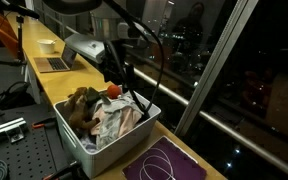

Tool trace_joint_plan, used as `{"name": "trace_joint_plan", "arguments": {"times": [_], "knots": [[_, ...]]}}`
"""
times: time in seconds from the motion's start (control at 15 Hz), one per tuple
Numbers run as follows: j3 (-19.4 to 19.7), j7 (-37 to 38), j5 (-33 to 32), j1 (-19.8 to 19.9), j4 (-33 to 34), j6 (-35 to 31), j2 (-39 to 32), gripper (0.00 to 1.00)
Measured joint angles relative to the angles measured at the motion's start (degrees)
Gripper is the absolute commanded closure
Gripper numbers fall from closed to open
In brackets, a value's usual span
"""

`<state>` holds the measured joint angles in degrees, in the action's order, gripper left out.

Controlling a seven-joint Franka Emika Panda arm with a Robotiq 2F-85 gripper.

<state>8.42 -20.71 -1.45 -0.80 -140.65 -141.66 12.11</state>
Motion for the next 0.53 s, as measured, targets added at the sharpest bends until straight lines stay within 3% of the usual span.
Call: {"name": "trace_joint_plan", "arguments": {"times": [0.53], "knots": [[-3.5, -4.1, 10.4, -1.6, 5.9, -7.9, -14.0, 0.0]]}}
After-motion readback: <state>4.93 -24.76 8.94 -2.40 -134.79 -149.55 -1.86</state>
